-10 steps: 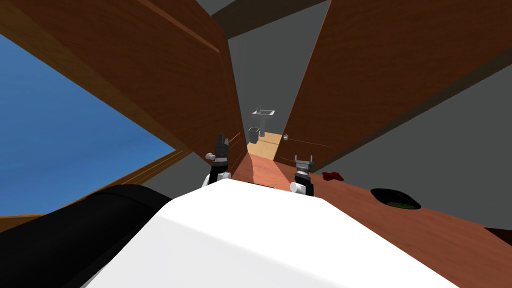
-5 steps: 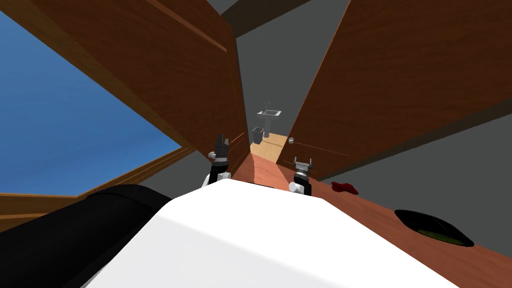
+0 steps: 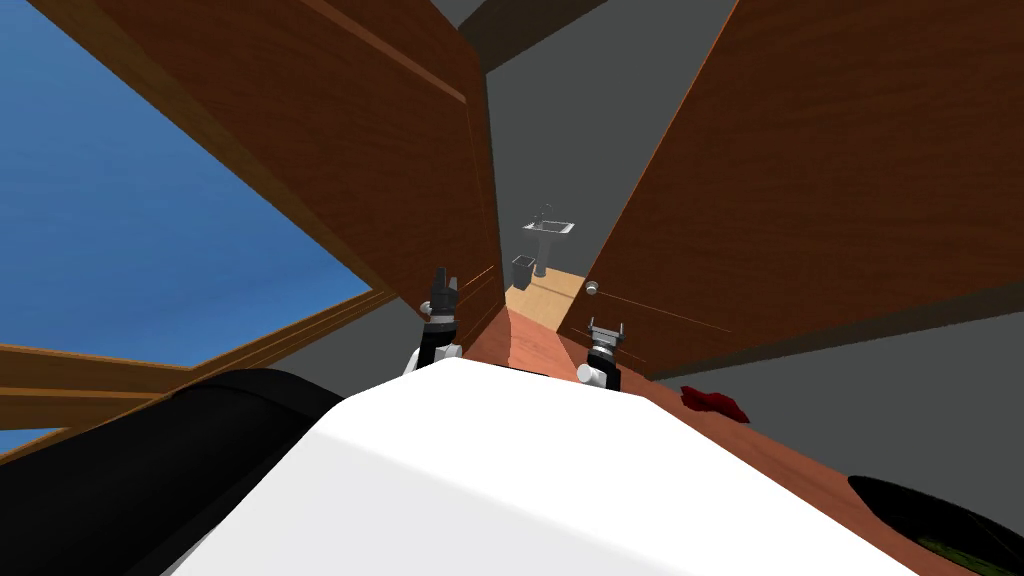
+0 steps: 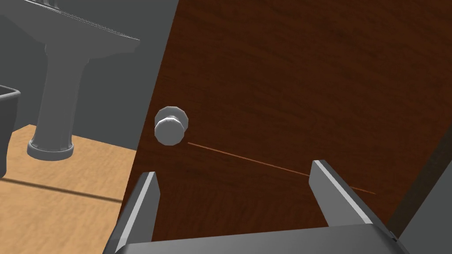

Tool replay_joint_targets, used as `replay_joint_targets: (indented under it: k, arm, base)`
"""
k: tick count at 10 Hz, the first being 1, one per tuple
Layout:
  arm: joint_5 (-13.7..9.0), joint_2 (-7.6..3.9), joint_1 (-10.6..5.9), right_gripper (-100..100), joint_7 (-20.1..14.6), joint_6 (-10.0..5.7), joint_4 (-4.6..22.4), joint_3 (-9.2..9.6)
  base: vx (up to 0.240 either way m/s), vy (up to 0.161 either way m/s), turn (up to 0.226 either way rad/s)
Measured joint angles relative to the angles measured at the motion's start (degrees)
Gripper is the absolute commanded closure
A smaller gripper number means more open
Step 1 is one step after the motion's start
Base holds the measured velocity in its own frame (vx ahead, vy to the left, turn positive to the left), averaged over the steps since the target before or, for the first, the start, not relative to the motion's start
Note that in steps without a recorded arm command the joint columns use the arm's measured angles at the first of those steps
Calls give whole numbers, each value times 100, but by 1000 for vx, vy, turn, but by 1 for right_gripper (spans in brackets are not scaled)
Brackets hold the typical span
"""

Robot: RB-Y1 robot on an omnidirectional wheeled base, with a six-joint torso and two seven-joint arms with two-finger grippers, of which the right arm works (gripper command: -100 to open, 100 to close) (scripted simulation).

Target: Pull the door open

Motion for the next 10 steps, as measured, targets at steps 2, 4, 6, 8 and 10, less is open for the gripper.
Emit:
replay_joint_targets:
  k: [2, 4, 6, 8, 10]
  arm:
    - [-193, -25, -67, -100, -248, -128, 290, 14]
    - [-392, -44, -131, -100, -458, -187, 500, 7]
    - [-560, -55, -252, -100, -694, -333, 856, 25]
    - [-735, -74, -361, -100, -910, -435, 1146, 26]
    - [-968, -64, -399, -100, -1112, -495, 1332, 19]
  base:
    - [80, -50, 162]
    - [78, -58, 164]
    - [72, -65, 147]
    - [76, -74, 189]
    - [78, -68, 110]
